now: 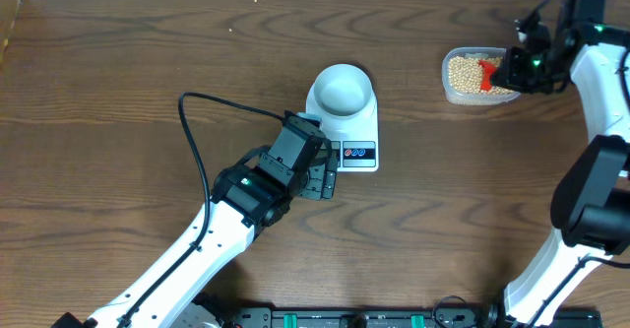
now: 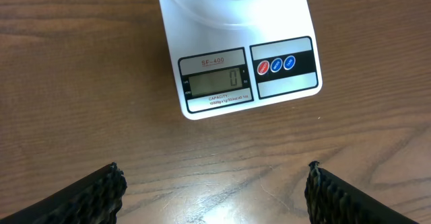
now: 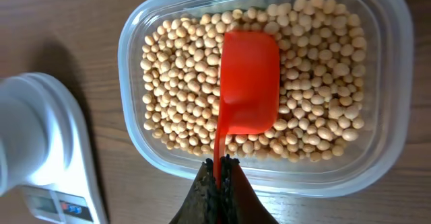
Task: Scoop item into bowl and weigh 50g on scale
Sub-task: 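Drag the scoop through the soybeans with the right gripper to fill it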
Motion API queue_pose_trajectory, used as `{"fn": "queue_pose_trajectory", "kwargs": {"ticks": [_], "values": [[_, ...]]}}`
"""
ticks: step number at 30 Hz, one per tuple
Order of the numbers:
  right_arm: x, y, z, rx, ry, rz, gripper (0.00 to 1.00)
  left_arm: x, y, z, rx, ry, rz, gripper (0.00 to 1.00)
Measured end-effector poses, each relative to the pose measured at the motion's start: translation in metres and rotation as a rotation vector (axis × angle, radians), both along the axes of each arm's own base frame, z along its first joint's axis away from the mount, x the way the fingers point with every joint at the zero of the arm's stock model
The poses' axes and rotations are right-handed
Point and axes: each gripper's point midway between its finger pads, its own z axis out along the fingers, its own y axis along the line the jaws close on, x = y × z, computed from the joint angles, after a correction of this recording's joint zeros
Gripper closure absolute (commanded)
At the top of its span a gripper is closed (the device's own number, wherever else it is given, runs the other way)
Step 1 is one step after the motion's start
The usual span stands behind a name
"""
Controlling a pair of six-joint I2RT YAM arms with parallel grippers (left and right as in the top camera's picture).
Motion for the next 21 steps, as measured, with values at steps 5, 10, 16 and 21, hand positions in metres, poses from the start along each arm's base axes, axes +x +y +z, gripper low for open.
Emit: {"fn": "queue_pose_trajectory", "kwargs": {"ticks": [5, 10, 16, 21], "values": [[-0.001, -0.011, 0.004, 0.12, -0.008, -0.048, 0.99, 0.0, 0.0, 0.0, 0.0, 0.0, 0.0, 0.12], [-0.002, -0.02, 0.008, 0.191, -0.01, -0.092, 0.99, 0.0, 0.0, 0.0, 0.0, 0.0, 0.0, 0.12], [-0.001, -0.013, -0.006, 0.281, 0.028, -0.098, 0.99, 0.0, 0.0, 0.0, 0.0, 0.0, 0.0, 0.12], [-0.001, -0.009, -0.017, 0.341, 0.053, -0.099, 0.99, 0.0, 0.0, 0.0, 0.0, 0.0, 0.0, 0.12]]}}
